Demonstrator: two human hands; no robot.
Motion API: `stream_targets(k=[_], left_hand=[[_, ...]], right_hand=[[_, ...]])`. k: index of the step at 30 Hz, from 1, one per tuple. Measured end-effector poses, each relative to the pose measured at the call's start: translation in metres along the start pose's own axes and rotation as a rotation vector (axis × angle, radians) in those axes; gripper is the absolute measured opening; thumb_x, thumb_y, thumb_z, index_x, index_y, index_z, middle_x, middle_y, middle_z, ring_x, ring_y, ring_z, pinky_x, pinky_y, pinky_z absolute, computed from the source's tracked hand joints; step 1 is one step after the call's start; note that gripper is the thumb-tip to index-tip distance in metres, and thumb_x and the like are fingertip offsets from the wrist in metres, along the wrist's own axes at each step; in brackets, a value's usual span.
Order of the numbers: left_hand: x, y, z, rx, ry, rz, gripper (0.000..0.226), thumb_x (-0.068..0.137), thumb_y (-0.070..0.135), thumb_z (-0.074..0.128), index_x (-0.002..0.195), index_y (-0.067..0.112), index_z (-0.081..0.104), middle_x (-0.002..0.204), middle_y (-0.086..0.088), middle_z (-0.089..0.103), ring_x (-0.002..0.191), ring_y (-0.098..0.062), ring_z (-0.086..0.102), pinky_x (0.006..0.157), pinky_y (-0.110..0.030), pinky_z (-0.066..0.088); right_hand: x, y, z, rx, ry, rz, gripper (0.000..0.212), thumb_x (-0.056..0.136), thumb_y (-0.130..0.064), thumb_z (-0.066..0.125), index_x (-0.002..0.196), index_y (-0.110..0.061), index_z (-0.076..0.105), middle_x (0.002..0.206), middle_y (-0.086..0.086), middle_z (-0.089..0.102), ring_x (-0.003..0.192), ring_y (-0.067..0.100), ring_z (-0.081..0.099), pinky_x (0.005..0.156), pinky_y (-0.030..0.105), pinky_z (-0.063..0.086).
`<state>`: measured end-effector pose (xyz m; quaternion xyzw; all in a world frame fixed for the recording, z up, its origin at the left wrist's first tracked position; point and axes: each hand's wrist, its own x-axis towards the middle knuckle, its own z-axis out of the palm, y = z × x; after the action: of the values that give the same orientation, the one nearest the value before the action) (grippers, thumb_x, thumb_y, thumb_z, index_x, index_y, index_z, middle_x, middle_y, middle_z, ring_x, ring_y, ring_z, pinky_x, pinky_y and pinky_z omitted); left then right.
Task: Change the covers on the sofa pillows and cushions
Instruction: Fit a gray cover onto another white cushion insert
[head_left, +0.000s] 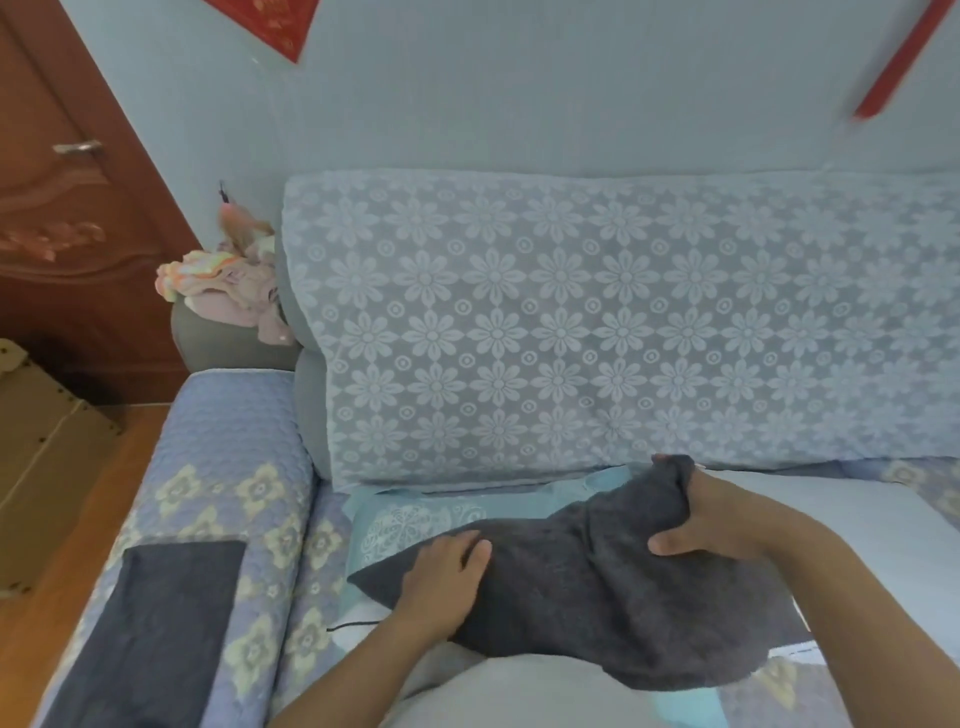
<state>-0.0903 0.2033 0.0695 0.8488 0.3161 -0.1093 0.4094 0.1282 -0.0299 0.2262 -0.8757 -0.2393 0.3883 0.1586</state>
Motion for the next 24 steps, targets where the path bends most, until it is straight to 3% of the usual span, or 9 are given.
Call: stream_targets(k=[2,4,8,12,14,17,20,22,24], left_hand=[[0.018,-0.055,0.003,-0.035,0.05,-0.33,0.06,0.102,0.058,0.037,0.148,0.02,0.046,0.151,-0.009,0.049,0.138,-0.03,0.044,0.116,-0.043,0.033],[0.036,-0.109,0.007,-0.258,0.071,-0.602,0.074,0.098,0.058,0.047,0.152,0.007,0.039,0.154,-0.019,0.044,0.14,-0.036,0.042,0.118,-0.042,0.031],[0.061,-0.139,-0.004,-0.832,0.183,-0.783,0.089,0.077,0.065,0.068,0.141,0.005,0.053,0.14,-0.016,0.058,0.119,-0.037,0.061,0.098,-0.049,0.054],[0.061,-0.098,-0.021,-1.053,0.205,-0.695,0.043,0.096,0.031,0.065,0.127,0.0,0.063,0.111,-0.014,0.07,0.094,-0.031,0.066,0.075,-0.037,0.054],[0.056,-0.068,-0.061,-1.017,0.505,-0.561,0.037,0.1,0.026,0.057,0.123,-0.001,0.064,0.094,-0.015,0.066,0.079,-0.03,0.063,0.068,-0.036,0.053],[0.045,-0.011,-0.163,-0.794,0.967,-0.216,0.036,0.095,0.055,0.048,0.084,0.026,0.066,0.089,-0.013,0.065,0.083,-0.034,0.067,0.079,-0.055,0.059],[0.018,0.051,-0.216,-0.833,0.994,-0.008,0.042,0.09,0.051,0.058,0.059,0.023,0.052,0.062,0.001,0.055,0.065,-0.024,0.06,0.073,-0.043,0.057],[0.01,0.069,-0.213,-0.891,0.863,0.005,0.038,0.092,0.034,0.065,0.059,0.019,0.051,0.052,0.007,0.051,0.059,-0.016,0.051,0.067,-0.035,0.048],[0.011,0.065,-0.187,-0.824,0.703,-0.034,0.033,0.087,0.029,0.07,0.061,0.013,0.059,0.055,0.001,0.055,0.065,-0.022,0.052,0.07,-0.037,0.041]], right_hand=[[-0.006,0.021,0.009,0.034,0.173,0.014,0.056,0.071,-0.03,0.088,0.114,-0.028,0.052,0.108,-0.013,0.061,0.104,0.012,0.058,0.072,0.014,0.04],[-0.01,0.027,0.021,0.108,0.345,-0.014,0.037,0.073,-0.026,0.087,0.098,-0.027,0.06,0.096,-0.01,0.065,0.094,0.013,0.063,0.066,0.015,0.04],[-0.029,0.002,0.028,0.407,0.582,-0.22,0.026,0.078,-0.008,0.084,0.086,-0.025,0.065,0.078,-0.02,0.069,0.076,-0.009,0.064,0.063,0.005,0.045],[-0.047,-0.018,0.004,0.562,0.81,-0.353,0.021,0.082,0.0,0.077,0.083,-0.018,0.066,0.076,-0.014,0.07,0.073,-0.009,0.065,0.063,0.006,0.047],[-0.049,-0.02,-0.016,0.626,0.946,-0.341,0.012,0.084,-0.004,0.077,0.087,-0.012,0.068,0.085,-0.008,0.07,0.074,-0.008,0.066,0.064,0.007,0.049],[-0.039,-0.013,-0.047,0.847,1.172,-0.224,0.023,0.081,-0.01,0.081,0.101,-0.009,0.071,0.094,-0.004,0.073,0.081,-0.001,0.069,0.073,0.018,0.057],[-0.02,0.014,-0.065,1.128,1.044,-0.149,0.035,0.079,-0.01,0.082,0.11,-0.005,0.07,0.1,0.005,0.074,0.088,0.014,0.073,0.069,0.028,0.061],[-0.008,0.047,-0.065,1.162,0.798,-0.072,0.052,0.062,-0.025,0.093,0.104,-0.006,0.071,0.101,0.013,0.075,0.088,0.025,0.074,0.066,0.035,0.061],[0.005,0.088,-0.048,1.095,0.62,0.061,0.073,0.045,-0.032,0.097,0.106,-0.002,0.07,0.099,0.016,0.075,0.089,0.031,0.074,0.077,0.045,0.06]])
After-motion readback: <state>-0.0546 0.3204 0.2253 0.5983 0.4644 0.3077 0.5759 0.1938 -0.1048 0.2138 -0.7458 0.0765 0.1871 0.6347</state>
